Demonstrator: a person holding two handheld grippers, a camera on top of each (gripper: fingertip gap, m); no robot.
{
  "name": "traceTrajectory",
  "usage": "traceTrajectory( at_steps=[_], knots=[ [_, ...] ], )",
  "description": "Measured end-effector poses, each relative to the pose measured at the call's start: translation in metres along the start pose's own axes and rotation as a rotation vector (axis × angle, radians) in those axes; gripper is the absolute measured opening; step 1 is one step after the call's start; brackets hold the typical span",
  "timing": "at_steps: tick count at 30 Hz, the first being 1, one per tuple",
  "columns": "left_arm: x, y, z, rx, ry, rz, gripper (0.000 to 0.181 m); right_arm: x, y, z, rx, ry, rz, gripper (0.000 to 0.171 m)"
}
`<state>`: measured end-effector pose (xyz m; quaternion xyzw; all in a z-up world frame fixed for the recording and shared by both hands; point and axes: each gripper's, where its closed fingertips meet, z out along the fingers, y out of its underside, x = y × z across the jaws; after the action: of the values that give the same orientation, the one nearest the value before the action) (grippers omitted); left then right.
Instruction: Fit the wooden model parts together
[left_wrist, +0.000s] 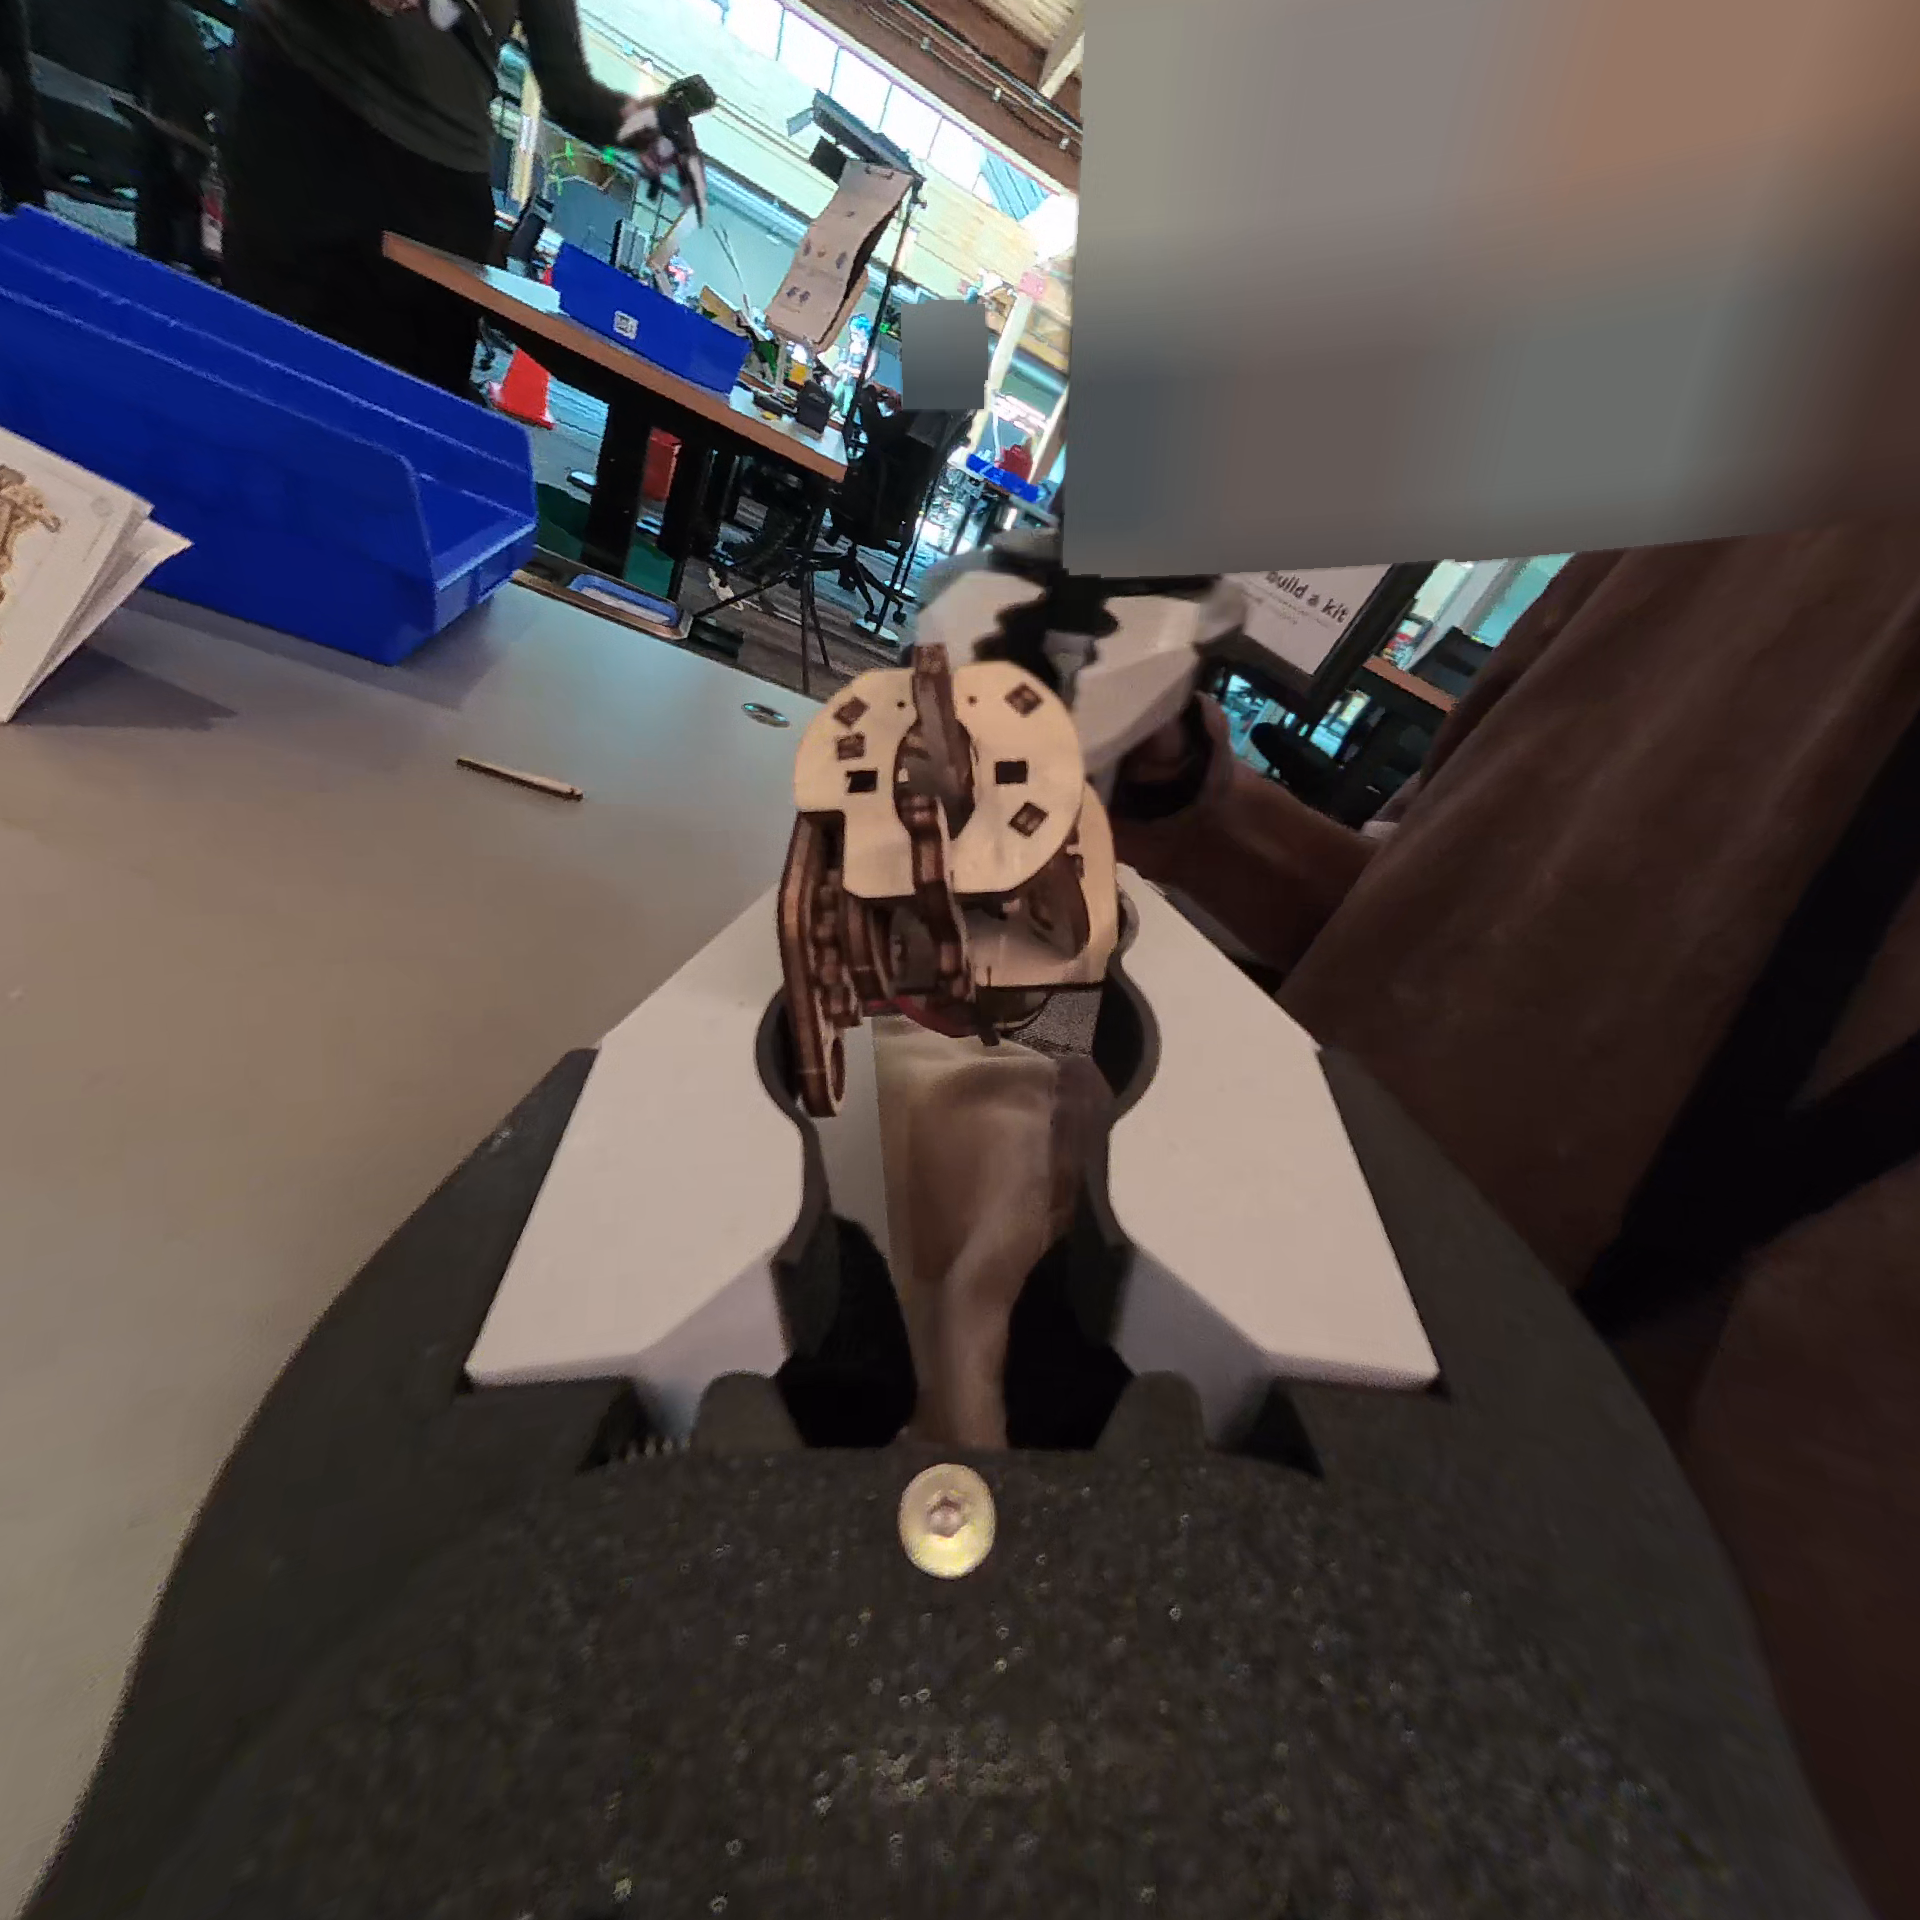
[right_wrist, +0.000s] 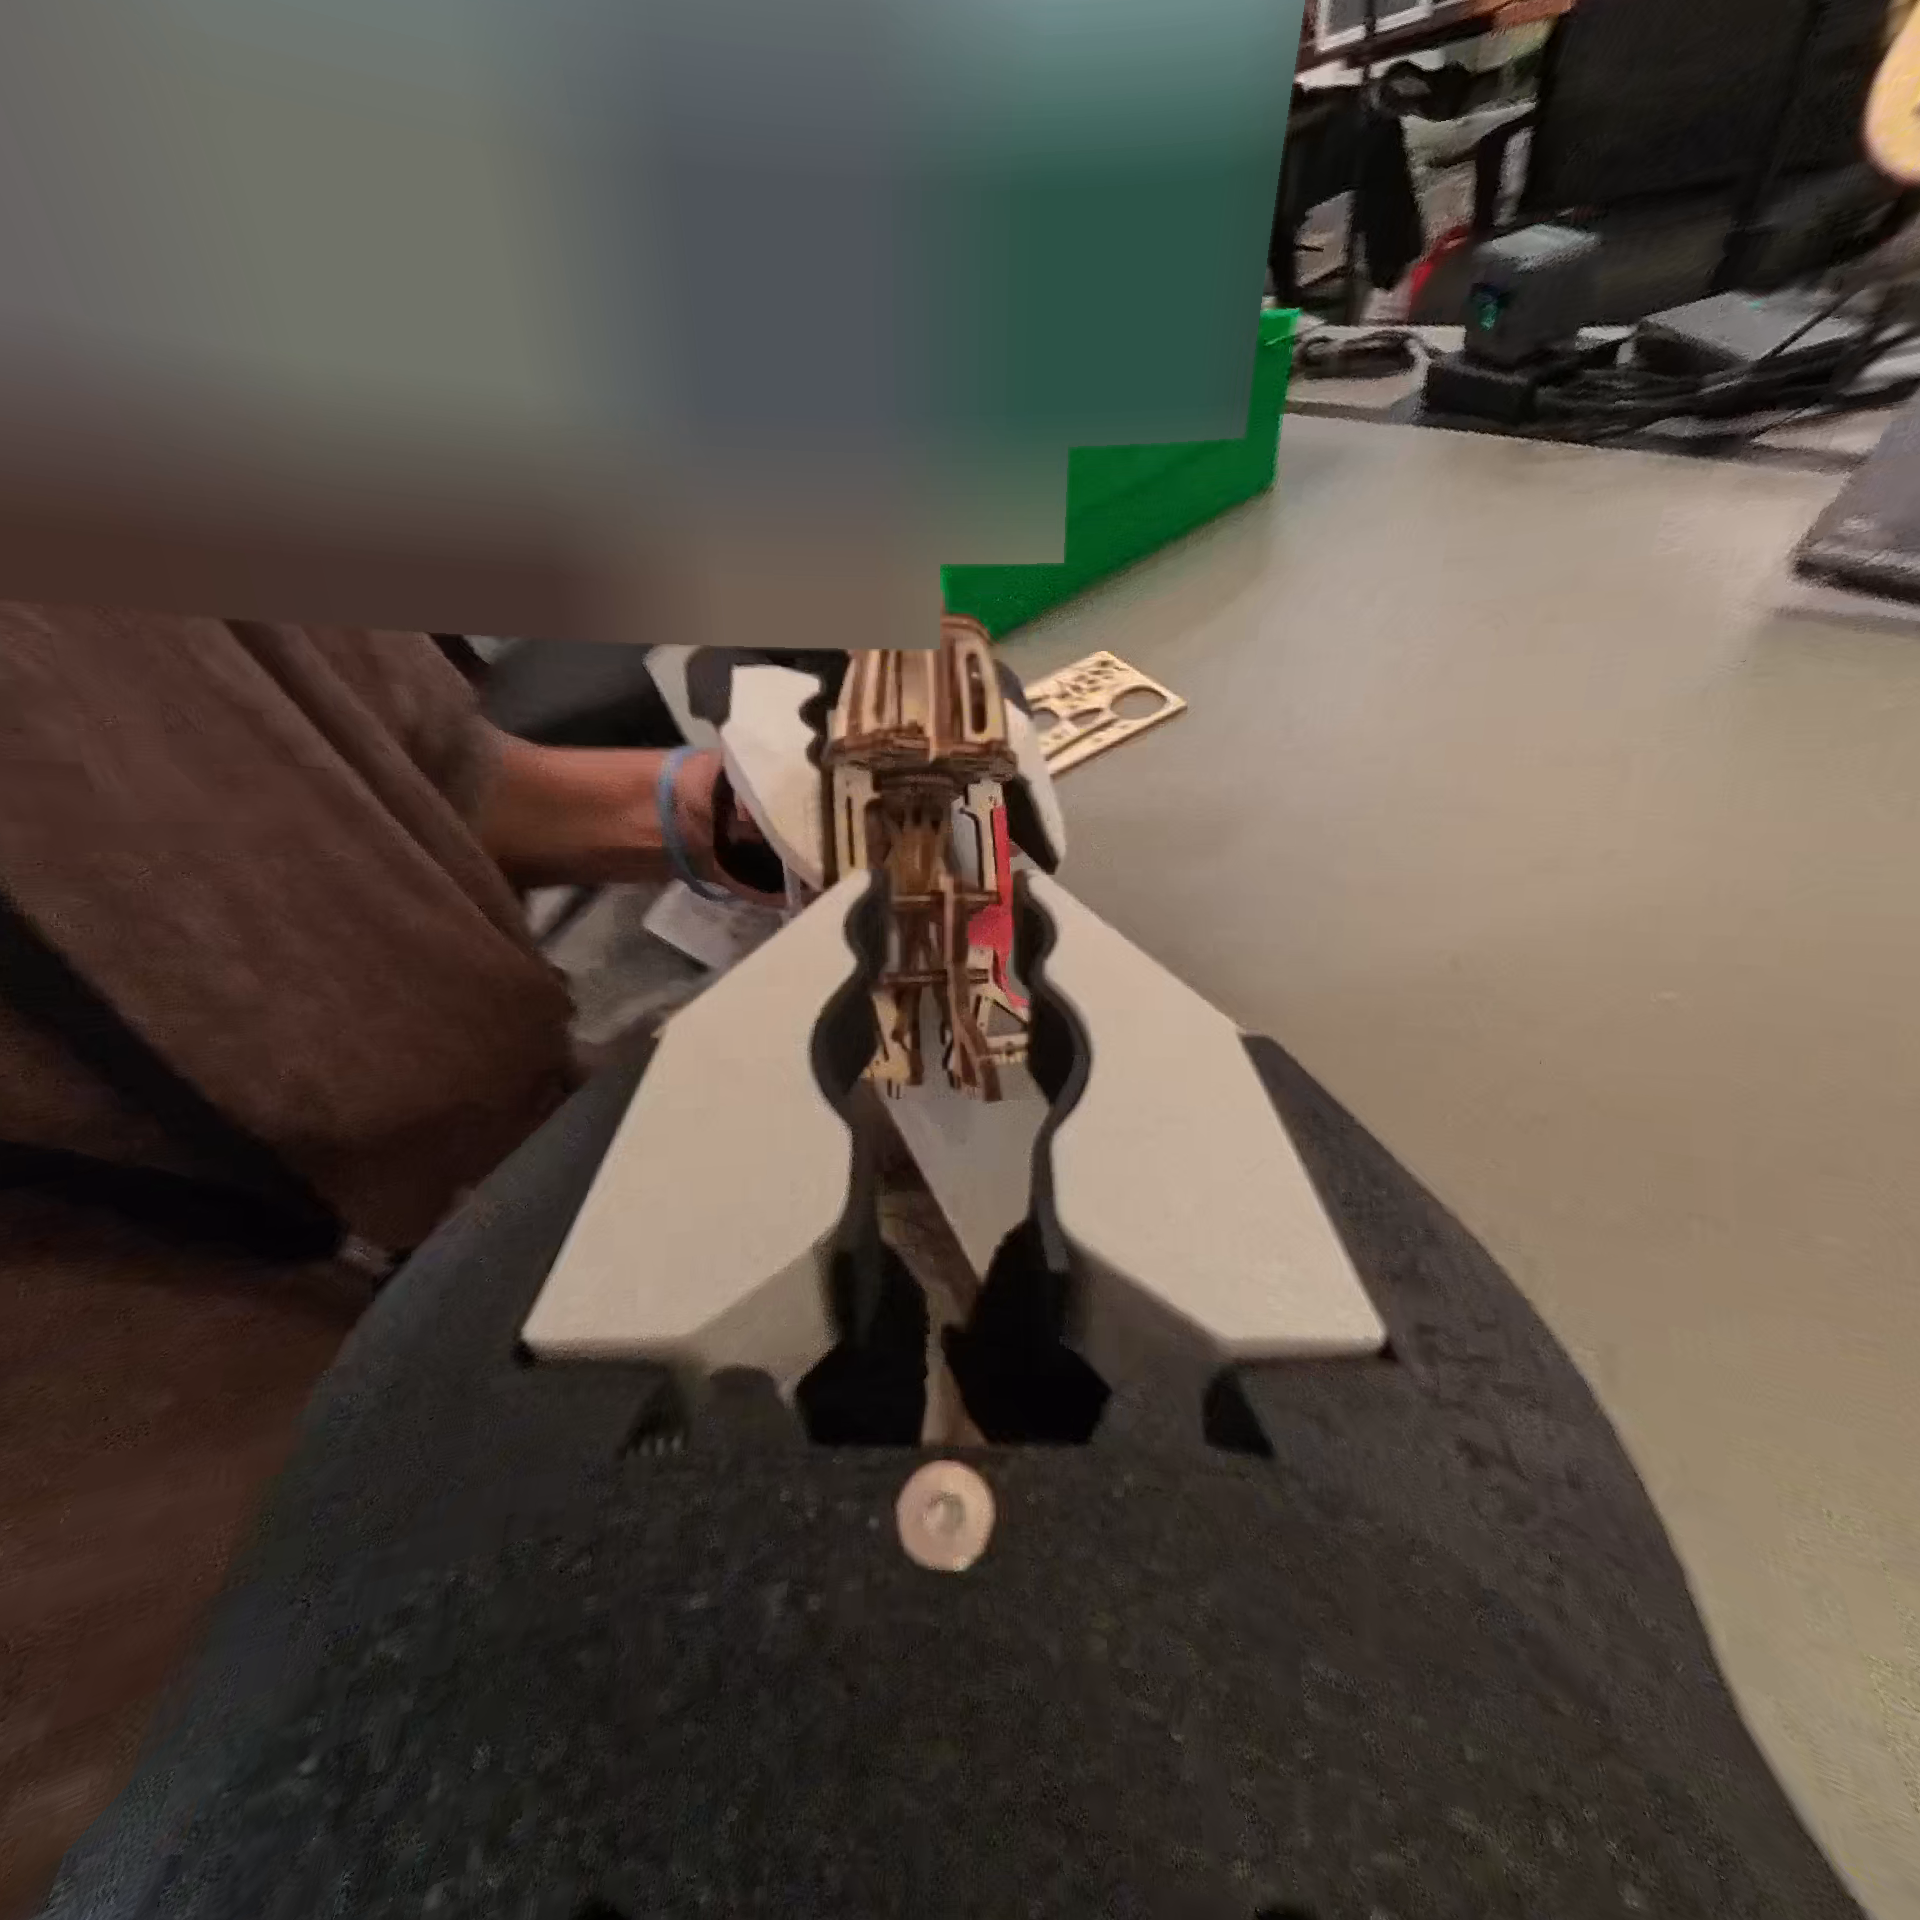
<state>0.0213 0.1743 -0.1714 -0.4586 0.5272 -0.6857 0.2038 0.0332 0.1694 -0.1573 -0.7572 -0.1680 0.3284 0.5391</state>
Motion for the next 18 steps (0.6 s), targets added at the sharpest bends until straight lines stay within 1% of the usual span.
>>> traceTrajectory(
  at_steps=[2, 7, 11, 18],
  knots=[
    [0.005, -0.001, 0.001, -0.001, 0.015, 0.009, 0.049, -0.002, 0.003, 0.001, 0.001, -0.065, 0.06, 0.017],
    [0.013, 0.0, 0.004, -0.019, 0.041, 0.033, 0.049, -0.01, 0.009, 0.009, -0.011, -0.116, 0.06, 0.013],
    [0.016, 0.0, 0.005, -0.022, 0.047, 0.04, 0.049, -0.013, 0.014, 0.011, -0.025, -0.145, 0.067, 0.002],
    [0.019, 0.0, 0.005, -0.03, 0.054, 0.048, 0.049, -0.017, 0.014, 0.01, -0.013, -0.206, 0.127, 0.002]
  ],
)
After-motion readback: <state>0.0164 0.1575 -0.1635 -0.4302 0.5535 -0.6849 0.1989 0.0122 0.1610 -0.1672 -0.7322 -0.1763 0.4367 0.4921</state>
